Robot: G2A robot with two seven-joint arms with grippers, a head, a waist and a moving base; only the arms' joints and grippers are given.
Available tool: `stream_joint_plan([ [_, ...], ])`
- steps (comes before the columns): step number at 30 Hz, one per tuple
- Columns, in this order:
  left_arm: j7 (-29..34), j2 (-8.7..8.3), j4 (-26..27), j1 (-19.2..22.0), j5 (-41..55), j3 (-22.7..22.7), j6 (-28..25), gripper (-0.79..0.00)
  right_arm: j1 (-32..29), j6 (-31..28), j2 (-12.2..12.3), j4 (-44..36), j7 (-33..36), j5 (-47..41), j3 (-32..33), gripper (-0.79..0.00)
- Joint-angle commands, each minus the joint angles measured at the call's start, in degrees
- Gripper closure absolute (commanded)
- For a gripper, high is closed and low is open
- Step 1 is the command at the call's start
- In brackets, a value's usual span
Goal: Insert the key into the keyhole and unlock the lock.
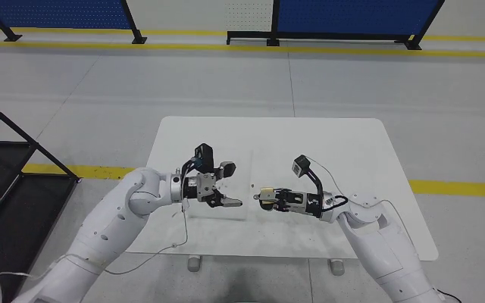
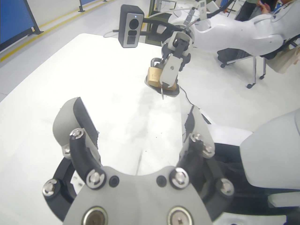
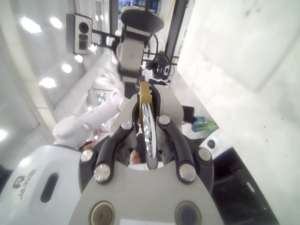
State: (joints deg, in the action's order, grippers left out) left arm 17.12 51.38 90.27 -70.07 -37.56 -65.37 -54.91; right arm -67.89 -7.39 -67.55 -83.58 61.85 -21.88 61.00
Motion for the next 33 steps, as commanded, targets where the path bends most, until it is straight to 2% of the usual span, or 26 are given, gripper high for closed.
stream_joint_plan([
  [1, -0.3, -0.41, 0.3, -1.2, 0.3, -2.0, 0.2, -0.785, 0.0, 0.0, 0.0, 0.0, 0.0, 0.0, 0.0, 0.000],
  [12, -1.9, -1.59, 2.9, -6.4, 0.5, -8.9, 2.1, -0.785, 0.0, 0.0, 0.0, 0.0, 0.0, 0.0, 0.0, 0.000],
  [18, -2.3, -1.83, 2.7, -7.8, 0.2, -10.8, 2.4, -0.785, 0.0, 0.0, 0.0, 0.0, 0.0, 0.0, 0.0, 0.000],
  [20, -2.0, -1.92, 2.4, -8.4, -0.3, -11.7, 4.3, -0.785, 0.0, 0.0, 0.0, 0.0, 0.0, 0.0, 0.0, 0.000],
  [28, -2.0, -1.92, 2.4, -8.4, -0.3, -11.7, 4.3, -0.785, 0.0, 0.0, 0.0, 0.0, 0.0, 0.0, 0.0, 0.000],
  [30, -2.0, -1.92, 2.4, -8.4, -0.3, -11.7, 4.3, -0.785, 0.0, 1.4, -0.1, 0.2, -1.3, 0.9, -0.5, 0.000],
  [33, -2.0, -1.92, 2.4, -8.4, -0.3, -11.7, 4.3, -0.785, 2.3, 6.7, -0.1, 1.6, -3.4, 5.5, -1.9, 0.000],
])
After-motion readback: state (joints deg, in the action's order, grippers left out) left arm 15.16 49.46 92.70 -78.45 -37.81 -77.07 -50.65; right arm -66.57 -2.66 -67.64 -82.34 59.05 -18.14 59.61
